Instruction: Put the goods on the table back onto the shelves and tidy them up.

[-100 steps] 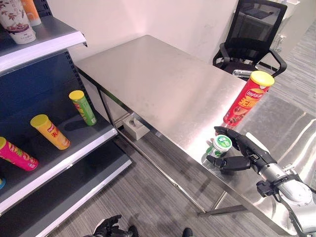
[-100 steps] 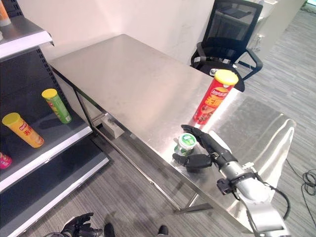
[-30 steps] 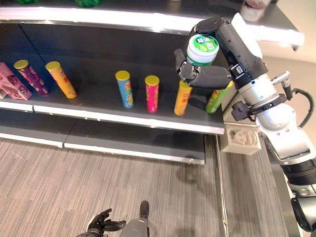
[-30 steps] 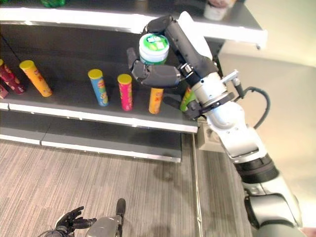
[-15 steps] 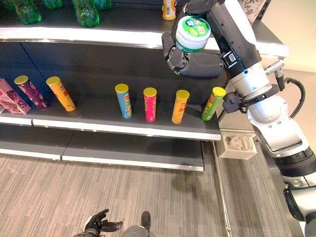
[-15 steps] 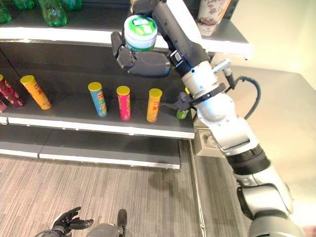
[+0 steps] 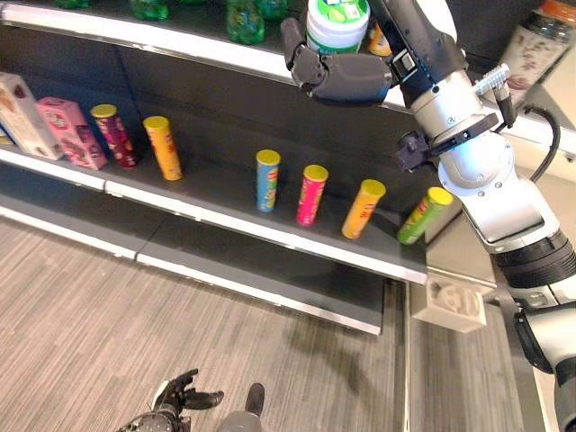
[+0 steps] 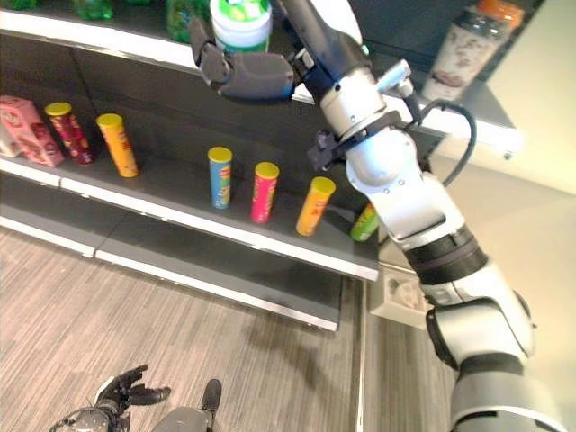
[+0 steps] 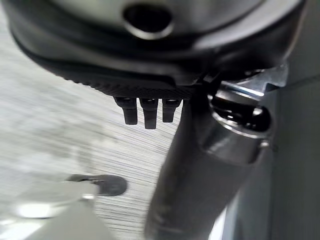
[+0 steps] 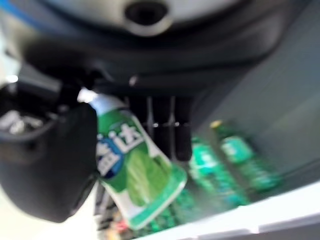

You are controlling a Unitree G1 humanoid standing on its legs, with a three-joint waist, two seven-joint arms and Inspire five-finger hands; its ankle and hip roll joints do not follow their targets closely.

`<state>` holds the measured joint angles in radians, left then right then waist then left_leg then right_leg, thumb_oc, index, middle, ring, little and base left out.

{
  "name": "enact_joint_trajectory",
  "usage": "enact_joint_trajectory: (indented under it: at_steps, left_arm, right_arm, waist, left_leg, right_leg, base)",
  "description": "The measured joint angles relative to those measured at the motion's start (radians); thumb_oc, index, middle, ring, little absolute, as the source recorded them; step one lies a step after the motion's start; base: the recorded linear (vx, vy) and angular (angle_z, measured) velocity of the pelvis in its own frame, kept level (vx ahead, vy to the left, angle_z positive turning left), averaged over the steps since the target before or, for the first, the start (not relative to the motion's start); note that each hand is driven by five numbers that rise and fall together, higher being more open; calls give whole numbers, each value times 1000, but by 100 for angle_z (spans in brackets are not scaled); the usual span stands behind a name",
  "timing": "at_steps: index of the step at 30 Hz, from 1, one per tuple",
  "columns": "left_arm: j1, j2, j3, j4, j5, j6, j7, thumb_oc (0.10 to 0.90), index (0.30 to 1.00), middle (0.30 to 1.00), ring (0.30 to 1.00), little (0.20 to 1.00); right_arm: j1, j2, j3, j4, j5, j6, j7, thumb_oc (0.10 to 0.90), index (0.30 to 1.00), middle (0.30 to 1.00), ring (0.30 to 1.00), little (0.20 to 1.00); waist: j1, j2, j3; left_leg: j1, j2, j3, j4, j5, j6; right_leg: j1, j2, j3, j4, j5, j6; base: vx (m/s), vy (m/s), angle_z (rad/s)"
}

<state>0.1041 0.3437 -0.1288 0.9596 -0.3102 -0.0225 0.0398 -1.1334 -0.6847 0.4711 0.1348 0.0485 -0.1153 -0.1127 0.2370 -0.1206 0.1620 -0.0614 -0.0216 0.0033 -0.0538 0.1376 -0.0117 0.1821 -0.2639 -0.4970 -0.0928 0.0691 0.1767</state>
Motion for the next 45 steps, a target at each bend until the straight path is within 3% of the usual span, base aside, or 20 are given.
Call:
enact_joint_trajectory:
  at_steps: [3, 5, 11, 20, 45]
  left_arm:
    - [21, -7, -36, -20, -4, 11, -6, 800, 900, 900, 900, 900]
    - [45, -11, -25, -19, -3, 18, -13, 800, 900, 900, 900, 900]
    - [19, 9, -24, -18, -2, 20, -8, 800, 900, 900, 900, 900]
    - [-29, 22, -26, -16, -3, -5, -7, 800, 900, 900, 900, 900]
    - [-51, 18, -11, 47, -35, -5, 2, 800, 900, 900, 900, 900]
  right_arm:
    - [-22, -26, -3, 36, 1, 0, -3, 400, 300, 300, 300, 300]
    - [-14, -53, -7, 48, -1, -23, -3, 400, 300, 300, 300, 300]
    - [-24, -66, -17, 255, -1, 40, -53, 400, 300, 300, 300, 300]
    - [-128, -76, 20, 571, -3, 76, -110, 400, 300, 300, 300, 300]
    - [-157, -43, 25, 604, -1, 80, -130, 400, 300, 300, 300, 300]
  waist:
    - [46, -4, -1]
    - [60, -10, 2]
    - [44, -3, 3]
    - [53, -2, 4]
    - [37, 15, 22]
  left_leg:
    - [-5, 7, -55, 0, 6, -19]
    - [-17, -19, -61, 22, -19, 5]
    - [21, -51, -42, -3, -21, 20]
    - [18, -48, -55, -14, -20, 21]
    - [7, -14, 1, -27, -7, -7]
  right_leg:
    - [18, 20, -58, 2, -20, 0]
    - [24, 2, -75, 13, -23, 6]
    - [24, -51, -74, 44, 15, -37]
    - [22, -43, -78, 40, 26, -25]
    - [-8, -16, -74, 0, 15, -7]
  base:
    - [39, 170, 57]
    - [40, 210, 24]
    - [11, 100, -6]
    - [-5, 5, 3]
    - [0, -30, -7]
